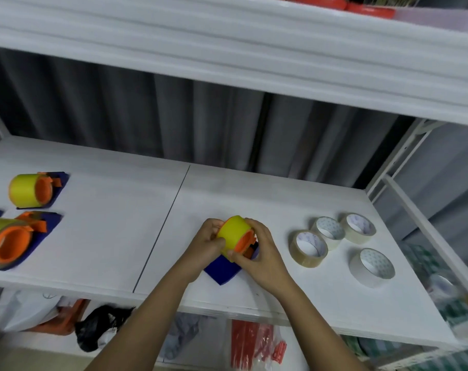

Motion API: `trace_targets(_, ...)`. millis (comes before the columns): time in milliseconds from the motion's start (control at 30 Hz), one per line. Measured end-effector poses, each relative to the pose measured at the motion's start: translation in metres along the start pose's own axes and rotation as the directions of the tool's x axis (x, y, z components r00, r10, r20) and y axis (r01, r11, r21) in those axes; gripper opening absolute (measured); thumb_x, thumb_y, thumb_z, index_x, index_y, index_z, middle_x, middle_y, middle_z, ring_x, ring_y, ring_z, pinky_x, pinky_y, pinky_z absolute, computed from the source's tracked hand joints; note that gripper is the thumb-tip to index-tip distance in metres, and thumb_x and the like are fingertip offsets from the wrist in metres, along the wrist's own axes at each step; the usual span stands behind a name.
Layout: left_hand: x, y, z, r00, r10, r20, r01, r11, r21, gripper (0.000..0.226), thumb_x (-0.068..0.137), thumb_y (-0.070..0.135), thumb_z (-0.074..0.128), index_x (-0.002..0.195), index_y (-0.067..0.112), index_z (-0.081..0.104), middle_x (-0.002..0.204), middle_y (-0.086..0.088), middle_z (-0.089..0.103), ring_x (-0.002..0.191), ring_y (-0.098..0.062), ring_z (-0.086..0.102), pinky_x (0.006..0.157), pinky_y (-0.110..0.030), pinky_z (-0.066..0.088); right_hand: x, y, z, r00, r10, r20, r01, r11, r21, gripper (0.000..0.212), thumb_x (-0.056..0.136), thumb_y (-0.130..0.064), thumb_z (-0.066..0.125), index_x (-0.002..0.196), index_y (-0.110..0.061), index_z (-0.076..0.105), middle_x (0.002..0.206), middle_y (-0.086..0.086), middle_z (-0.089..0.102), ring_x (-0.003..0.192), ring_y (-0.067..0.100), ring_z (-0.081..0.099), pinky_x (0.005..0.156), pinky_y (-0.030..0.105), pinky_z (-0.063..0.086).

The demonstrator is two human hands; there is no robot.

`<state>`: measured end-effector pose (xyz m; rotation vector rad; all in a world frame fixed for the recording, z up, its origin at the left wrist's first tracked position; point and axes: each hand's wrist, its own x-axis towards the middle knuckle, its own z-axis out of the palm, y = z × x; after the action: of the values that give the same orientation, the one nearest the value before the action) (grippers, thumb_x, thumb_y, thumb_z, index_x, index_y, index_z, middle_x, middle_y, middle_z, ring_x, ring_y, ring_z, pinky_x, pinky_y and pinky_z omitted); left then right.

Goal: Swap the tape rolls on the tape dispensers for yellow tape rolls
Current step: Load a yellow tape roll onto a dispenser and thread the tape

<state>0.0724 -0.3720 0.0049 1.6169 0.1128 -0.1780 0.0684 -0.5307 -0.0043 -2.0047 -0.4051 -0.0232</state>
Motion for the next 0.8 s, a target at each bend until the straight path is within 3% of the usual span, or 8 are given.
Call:
trace_targets(100, -0.003, 0.001, 0.001, 0.999, 0.038, 0.004, -0.038, 0.998, 0.057, 0.033, 0.087, -0.003, 0.044, 0.101, 0.026, 0.049, 0.100, 0.003, 0.057, 0.089, -0.010, 0.057, 0.069, -0.021, 0.046, 0.001, 0.001, 0.003, 1.000, -0.013, -0.011, 0.012, 0.996, -0.094, 0.069, 0.075, -0.033, 0.076, 0.129, -0.039, 0.033, 0.122, -0.034, 0.032, 0.114, -0.017, 0.036, 0.085, 0.001, 0.036)
trace_targets(233, -0.004, 0.000, 0.001, 0.992, 0.121, 0.026, -0.124, 0.974, 0.191, 0.029, 0.089, 0.004, 0.048, 0.110, 0.024, 0.047, 0.100, 0.008, 0.055, 0.092, -0.009, 0.057, 0.068, -0.020, 0.047, 0.002, 0.004, -0.002, 0.998, 0.033, -0.052, -0.037, 0.996, -0.076, 0.068, 0.069, -0.038, 0.078, 0.126, -0.034, 0.042, 0.120, -0.030, 0.041, 0.110, -0.011, 0.043, 0.081, 0.003, 0.040)
trace_targets(367, -0.007, -0.002, 0.000, 0.974, 0.225, 0.039, -0.226, 0.930, 0.289, 0.018, 0.089, 0.014, 0.055, 0.099, 0.029, 0.052, 0.091, 0.014, 0.056, 0.079, -0.003, 0.057, 0.063, -0.012, 0.047, -0.001, 0.010, -0.005, 0.981, 0.189, -0.044, -0.176, 0.964, 0.198, 0.042, 0.078, -0.032, 0.076, 0.114, -0.031, 0.054, 0.107, -0.009, 0.063, 0.097, 0.007, 0.061, 0.075, 0.017, 0.051)
trace_targets(467, -0.008, -0.002, -0.003, 0.968, 0.245, 0.049, -0.248, 0.921, 0.299, 0.027, 0.085, 0.010, 0.058, 0.095, 0.034, 0.052, 0.090, 0.016, 0.056, 0.077, 0.000, 0.057, 0.063, -0.008, 0.047, 0.000, 0.013, -0.006, 0.973, 0.228, -0.031, -0.218, 0.957, 0.194, 0.029, 0.082, -0.039, 0.069, 0.109, -0.033, 0.059, 0.102, -0.008, 0.066, 0.091, 0.005, 0.063, 0.075, 0.018, 0.052)
trace_targets(567, -0.011, -0.003, -0.004, 0.961, 0.252, 0.114, -0.276, 0.903, 0.328, 0.036, 0.082, 0.011, 0.063, 0.106, 0.034, 0.050, 0.097, 0.018, 0.055, 0.084, 0.003, 0.057, 0.072, -0.010, 0.049, 0.005, 0.012, -0.008, 0.951, 0.309, 0.016, -0.304, 0.924, 0.234, 0.016, 0.085, -0.049, 0.059, 0.095, -0.037, 0.062, 0.097, -0.008, 0.068, 0.084, -0.001, 0.064, 0.072, 0.014, 0.050)
trace_targets(700, -0.013, -0.006, -0.003, 0.956, 0.263, 0.128, -0.292, 0.882, 0.369, 0.041, 0.083, 0.017, 0.064, 0.115, 0.033, 0.045, 0.104, 0.017, 0.052, 0.092, 0.000, 0.056, 0.075, -0.013, 0.048, 0.009, 0.012, -0.005, 0.921, 0.388, 0.039, -0.387, 0.896, 0.217, 0.037, 0.090, -0.051, 0.047, 0.119, -0.030, 0.056, 0.116, -0.006, 0.063, 0.105, 0.011, 0.060, 0.096, 0.036, 0.050)
trace_targets(800, -0.013, -0.006, -0.001, 0.956, 0.286, 0.058, -0.285, 0.870, 0.403, 0.031, 0.086, 0.022, 0.061, 0.110, 0.034, 0.047, 0.097, 0.021, 0.052, 0.086, 0.002, 0.056, 0.064, -0.005, 0.044, 0.005, 0.009, 0.001, 0.925, 0.379, -0.026, -0.369, 0.912, 0.178, 0.055, 0.091, -0.052, 0.047, 0.140, -0.029, 0.037, 0.130, -0.008, 0.049, 0.115, 0.013, 0.054, 0.095, 0.029, 0.048)
